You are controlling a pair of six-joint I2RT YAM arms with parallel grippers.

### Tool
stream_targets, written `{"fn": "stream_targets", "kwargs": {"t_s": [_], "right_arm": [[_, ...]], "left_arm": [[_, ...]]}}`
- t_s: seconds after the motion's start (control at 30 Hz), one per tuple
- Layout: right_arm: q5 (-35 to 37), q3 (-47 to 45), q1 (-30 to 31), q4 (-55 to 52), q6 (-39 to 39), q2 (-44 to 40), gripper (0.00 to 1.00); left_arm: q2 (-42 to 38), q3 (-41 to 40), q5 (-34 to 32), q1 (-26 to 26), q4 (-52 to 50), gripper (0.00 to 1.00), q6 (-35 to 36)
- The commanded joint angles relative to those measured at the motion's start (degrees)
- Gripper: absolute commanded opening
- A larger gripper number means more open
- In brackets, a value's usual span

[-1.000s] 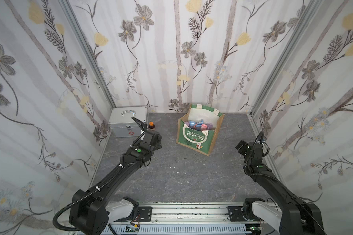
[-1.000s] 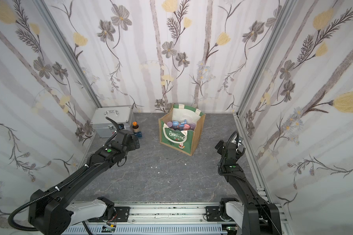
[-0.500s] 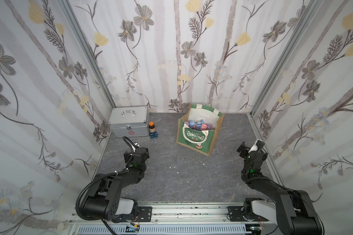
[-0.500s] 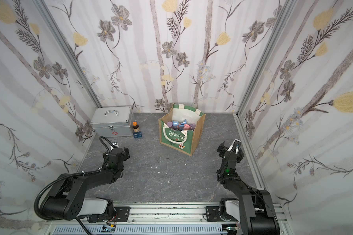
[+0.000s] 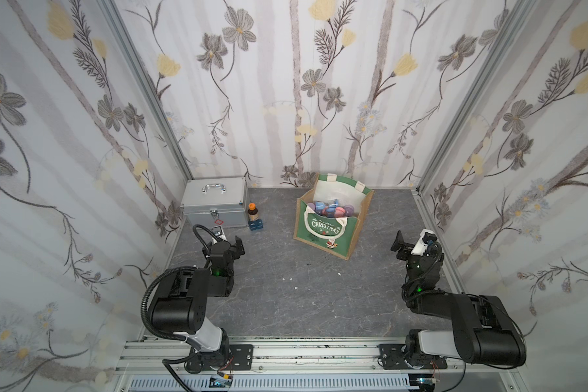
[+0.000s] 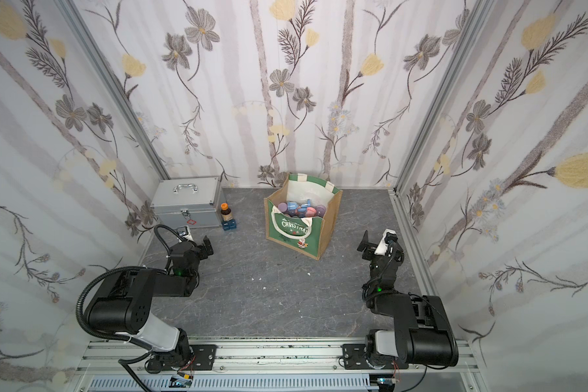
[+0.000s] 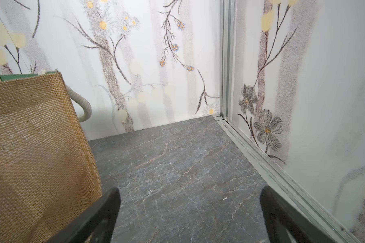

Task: Put the hourglass into the canvas bag
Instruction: Reset both arms

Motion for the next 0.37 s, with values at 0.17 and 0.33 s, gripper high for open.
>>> {"fn": "stream_targets", "kwargs": {"t_s": [0.17,0.33], "right_arm": [[-3.4,1.1,0.7,2.2,-2.7,0.6,1.0],[-4.9,1.0,0.2,1.7,-2.5,0.2,1.0]], "left_arm": [[0.0,0.4,2.1,0.1,0.9,1.0,-0.4],[0.0,0.5,2.2,-0.1,0.8,1.0,-0.2]]}}
